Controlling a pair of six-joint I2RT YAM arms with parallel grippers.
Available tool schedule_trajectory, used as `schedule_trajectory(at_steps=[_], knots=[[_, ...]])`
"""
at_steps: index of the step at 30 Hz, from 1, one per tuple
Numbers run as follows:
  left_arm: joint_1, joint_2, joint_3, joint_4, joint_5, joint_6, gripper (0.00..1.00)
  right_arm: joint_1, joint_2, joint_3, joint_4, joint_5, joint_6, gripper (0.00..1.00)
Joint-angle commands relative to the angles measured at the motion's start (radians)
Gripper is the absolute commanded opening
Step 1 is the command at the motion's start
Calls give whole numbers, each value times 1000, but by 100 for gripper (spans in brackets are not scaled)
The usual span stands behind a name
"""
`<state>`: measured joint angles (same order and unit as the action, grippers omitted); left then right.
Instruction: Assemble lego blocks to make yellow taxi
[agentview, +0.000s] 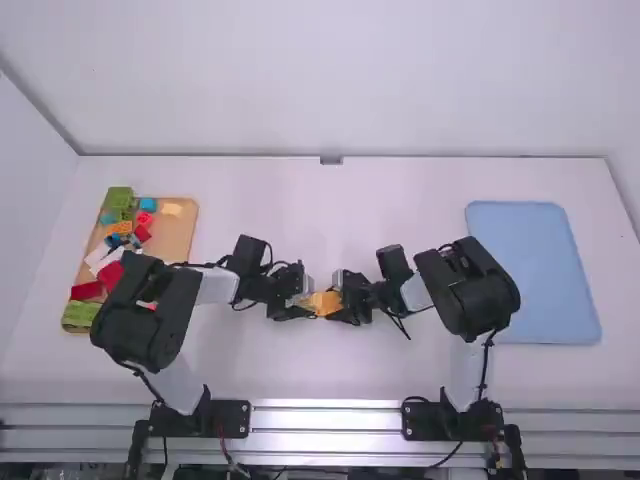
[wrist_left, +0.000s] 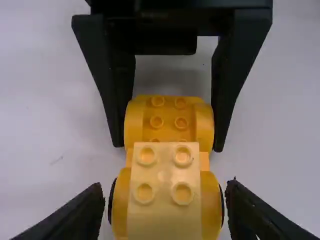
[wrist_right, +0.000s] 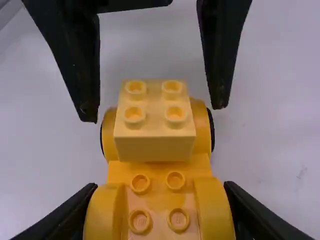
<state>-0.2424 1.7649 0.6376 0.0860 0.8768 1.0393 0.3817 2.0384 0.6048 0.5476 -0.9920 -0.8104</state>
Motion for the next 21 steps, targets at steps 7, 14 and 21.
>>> schedule_trajectory(at_steps=[7,14,21], knots=[[5,-130,43,-97,79,4,68,5,14,3,-11,28,21,61],[-19,-158,53,-110,68,-8,2,5,14,3,-11,28,21,61],[-29,-58,54,-117,64,-6,2,5,14,3,-11,28,21,61]])
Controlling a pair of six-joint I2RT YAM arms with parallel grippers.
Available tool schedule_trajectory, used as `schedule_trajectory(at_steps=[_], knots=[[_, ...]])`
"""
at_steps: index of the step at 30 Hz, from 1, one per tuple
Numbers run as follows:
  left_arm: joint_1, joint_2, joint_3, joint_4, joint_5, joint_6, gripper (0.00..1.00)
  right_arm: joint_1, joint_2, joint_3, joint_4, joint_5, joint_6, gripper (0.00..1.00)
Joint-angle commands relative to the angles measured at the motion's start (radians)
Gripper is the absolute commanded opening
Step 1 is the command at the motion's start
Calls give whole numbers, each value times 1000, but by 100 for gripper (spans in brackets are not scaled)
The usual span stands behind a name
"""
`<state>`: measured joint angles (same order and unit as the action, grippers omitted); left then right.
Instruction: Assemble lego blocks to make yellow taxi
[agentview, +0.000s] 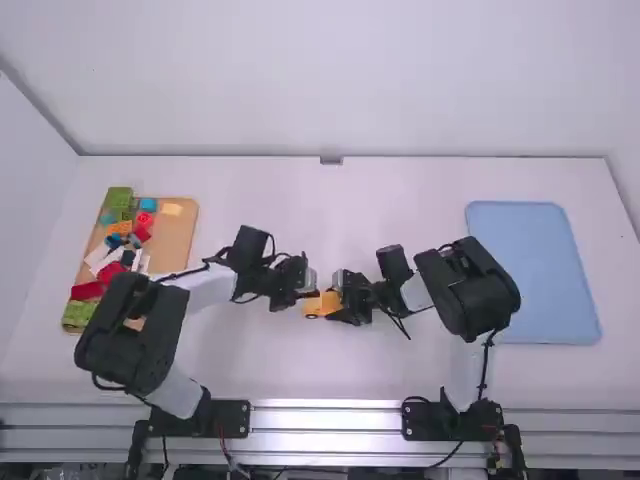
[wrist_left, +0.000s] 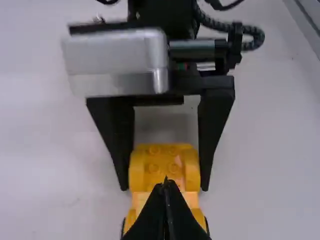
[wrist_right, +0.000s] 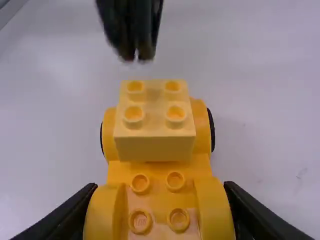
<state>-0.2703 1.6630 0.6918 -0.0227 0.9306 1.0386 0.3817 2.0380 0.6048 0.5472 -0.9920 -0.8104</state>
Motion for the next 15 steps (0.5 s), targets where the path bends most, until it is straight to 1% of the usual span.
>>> schedule_trajectory(at_steps=[1,6,15], knots=[[-1,48,0,-9,10,-6,2,5,15,3,-10,28,21,61],[-3,90,-1,-40,-41,-25,2,5,15,3,-10,28,21,61],[-1,92,-30,-68,-87,-21,2,3,15,3,-10,28,21,61]])
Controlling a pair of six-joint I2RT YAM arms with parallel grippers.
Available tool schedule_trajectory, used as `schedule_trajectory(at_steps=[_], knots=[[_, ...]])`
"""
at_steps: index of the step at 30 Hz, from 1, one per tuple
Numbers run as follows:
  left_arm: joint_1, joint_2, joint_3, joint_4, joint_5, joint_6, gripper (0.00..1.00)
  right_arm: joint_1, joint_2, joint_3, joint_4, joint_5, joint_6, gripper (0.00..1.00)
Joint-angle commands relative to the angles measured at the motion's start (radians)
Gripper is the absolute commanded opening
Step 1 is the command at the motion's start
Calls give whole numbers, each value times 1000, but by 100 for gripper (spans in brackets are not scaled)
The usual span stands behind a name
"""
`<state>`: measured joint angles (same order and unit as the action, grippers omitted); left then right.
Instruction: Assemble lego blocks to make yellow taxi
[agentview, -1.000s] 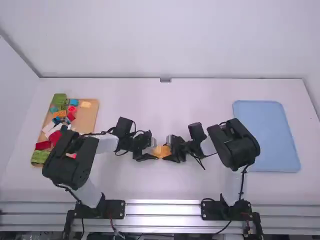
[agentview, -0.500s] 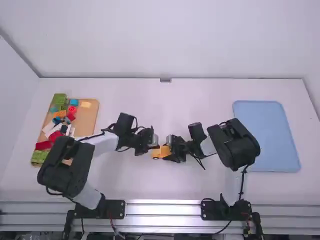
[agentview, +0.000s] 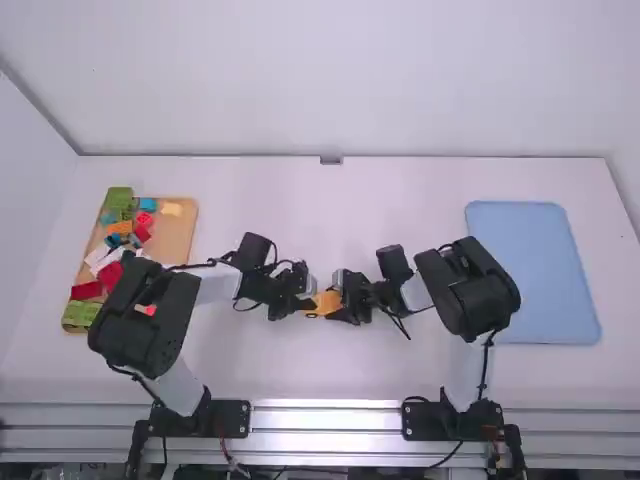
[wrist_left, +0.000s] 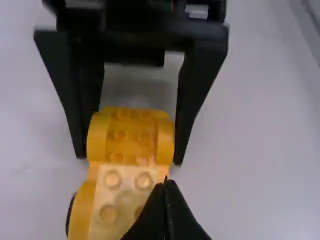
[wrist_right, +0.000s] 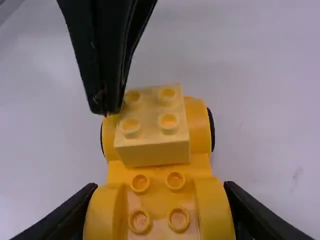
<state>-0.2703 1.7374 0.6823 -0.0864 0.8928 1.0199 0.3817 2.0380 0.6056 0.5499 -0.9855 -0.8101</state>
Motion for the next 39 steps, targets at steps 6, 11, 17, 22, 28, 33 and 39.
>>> schedule_trajectory(at_steps=[6,11,17,22,28,33,39], knots=[[-1,55,-23,57,-89,-61,2,5,15,3,-13,21,21,61],[8,48,4,0,51,58,2,4,15,3,-13,21,21,61],[21,-25,103,-264,123,265,2,3,15,3,-13,21,21,61],[13,-19,120,-159,11,117,2,6,15,3,-13,21,21,61],[-9,30,109,-97,-30,68,2,5,15,3,-13,21,21,61],[-13,67,108,-107,-49,69,2,4,15,3,-13,21,21,61],[-10,127,109,-106,-88,46,2,5,15,3,-13,21,21,61]])
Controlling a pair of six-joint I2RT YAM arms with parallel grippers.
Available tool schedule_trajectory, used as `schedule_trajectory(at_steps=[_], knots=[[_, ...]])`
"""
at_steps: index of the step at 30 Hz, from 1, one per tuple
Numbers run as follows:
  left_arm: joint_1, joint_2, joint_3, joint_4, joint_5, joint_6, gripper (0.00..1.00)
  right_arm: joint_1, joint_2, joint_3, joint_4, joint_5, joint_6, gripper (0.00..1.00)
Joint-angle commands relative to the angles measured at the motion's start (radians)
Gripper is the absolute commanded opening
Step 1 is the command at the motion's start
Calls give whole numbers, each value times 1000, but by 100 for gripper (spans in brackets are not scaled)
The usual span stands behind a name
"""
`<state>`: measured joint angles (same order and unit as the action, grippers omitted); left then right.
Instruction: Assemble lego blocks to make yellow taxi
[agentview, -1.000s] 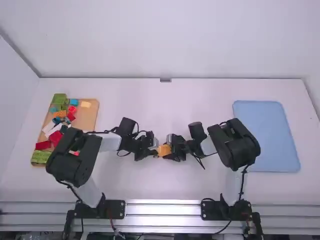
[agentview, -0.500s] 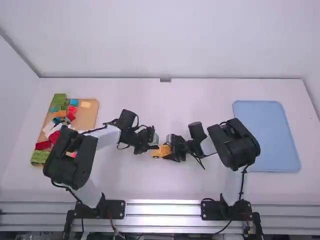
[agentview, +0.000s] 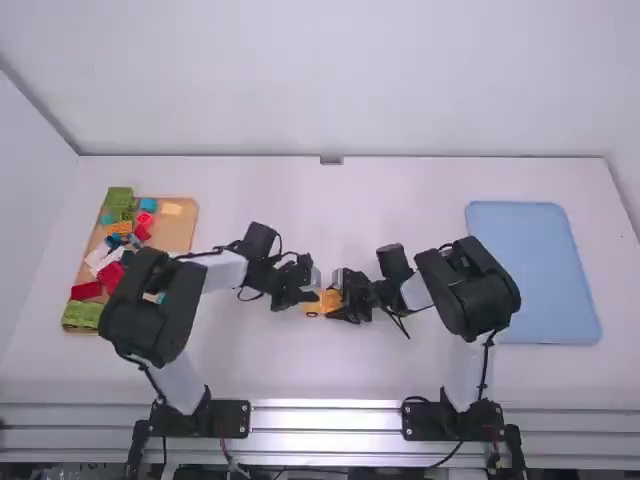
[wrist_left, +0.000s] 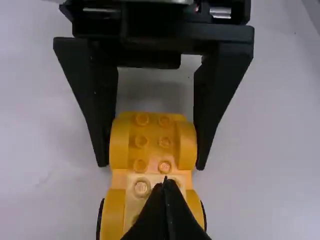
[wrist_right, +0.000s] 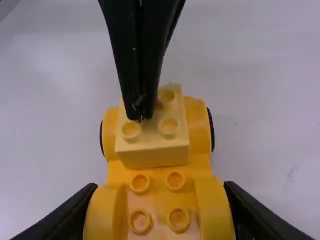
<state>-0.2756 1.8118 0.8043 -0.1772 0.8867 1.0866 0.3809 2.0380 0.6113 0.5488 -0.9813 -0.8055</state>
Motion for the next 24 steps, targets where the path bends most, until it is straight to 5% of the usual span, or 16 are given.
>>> schedule_trajectory(at_steps=[1,15,24], knots=[[-11,62,-13,-9,-94,-34,2,7,15,-3,-12,17,16,61],[-10,140,-13,-19,-226,-103,2,5,15,-3,-11,18,16,61],[-2,68,72,-122,-27,49,2,5,15,-3,-11,17,16,64]])
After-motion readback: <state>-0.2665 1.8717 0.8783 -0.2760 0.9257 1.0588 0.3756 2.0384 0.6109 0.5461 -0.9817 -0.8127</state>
